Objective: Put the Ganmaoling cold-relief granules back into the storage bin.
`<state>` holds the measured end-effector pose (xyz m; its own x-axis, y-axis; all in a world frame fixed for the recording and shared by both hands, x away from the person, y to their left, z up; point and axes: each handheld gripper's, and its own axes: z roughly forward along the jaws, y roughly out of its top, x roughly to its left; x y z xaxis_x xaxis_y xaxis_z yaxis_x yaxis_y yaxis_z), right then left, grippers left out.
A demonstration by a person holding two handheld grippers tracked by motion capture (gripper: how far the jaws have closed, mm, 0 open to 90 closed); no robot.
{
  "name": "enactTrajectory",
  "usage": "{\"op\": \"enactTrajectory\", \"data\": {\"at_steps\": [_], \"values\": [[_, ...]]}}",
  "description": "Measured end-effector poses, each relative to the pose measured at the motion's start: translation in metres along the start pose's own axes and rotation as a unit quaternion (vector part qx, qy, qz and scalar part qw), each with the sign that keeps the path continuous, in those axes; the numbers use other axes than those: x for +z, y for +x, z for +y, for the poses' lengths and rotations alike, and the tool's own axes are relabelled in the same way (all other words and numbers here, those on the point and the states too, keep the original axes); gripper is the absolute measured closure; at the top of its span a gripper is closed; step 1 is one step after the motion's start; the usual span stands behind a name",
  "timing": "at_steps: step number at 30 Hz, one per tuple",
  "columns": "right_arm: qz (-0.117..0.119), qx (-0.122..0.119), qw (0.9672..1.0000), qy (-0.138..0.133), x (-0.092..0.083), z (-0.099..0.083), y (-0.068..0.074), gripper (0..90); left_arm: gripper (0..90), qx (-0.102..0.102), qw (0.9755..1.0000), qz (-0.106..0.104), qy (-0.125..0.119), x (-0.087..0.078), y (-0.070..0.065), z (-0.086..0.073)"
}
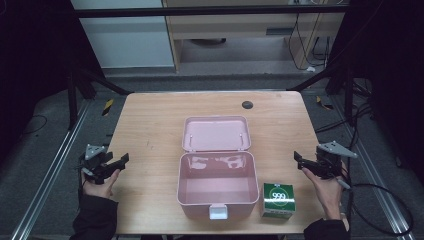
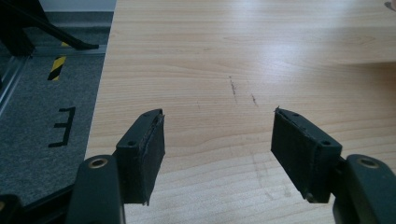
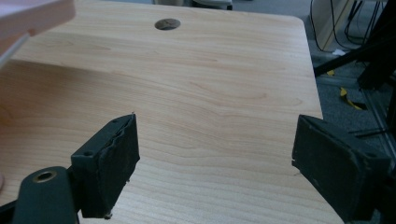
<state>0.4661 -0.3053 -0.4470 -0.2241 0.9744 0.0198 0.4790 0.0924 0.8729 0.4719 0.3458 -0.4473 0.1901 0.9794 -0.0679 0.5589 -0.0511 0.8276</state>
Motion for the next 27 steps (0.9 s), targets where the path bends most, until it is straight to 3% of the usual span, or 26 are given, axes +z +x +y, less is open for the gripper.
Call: {"op": "enactTrajectory", "data": {"at_steps": [6,14,18,20,27], "values": [[0.031,-0.025,0.9992,-0.003,-0.013,0.013,0.005,15.8,33.9,0.031,0.9994,0.002,0.017,0.006,-0.007,-0.003],[0.067,-0.064,0.9957,-0.001,-0.031,0.029,0.013,15.8,32.5,0.037,0.9991,-0.003,0.023,0.009,-0.007,-0.006],[0.081,-0.093,0.9922,0.018,-0.035,0.034,0.019,15.5,32.4,0.039,0.9988,-0.004,0.029,0.011,-0.008,-0.007],[0.083,-0.098,0.9916,0.021,-0.035,0.035,0.020,15.5,32.3,0.036,0.9988,-0.013,0.031,0.011,-0.007,-0.007],[0.106,-0.128,0.9857,0.029,-0.046,0.051,0.027,15.8,32.3,0.044,0.9984,-0.010,0.035,0.012,-0.009,-0.008]]}}
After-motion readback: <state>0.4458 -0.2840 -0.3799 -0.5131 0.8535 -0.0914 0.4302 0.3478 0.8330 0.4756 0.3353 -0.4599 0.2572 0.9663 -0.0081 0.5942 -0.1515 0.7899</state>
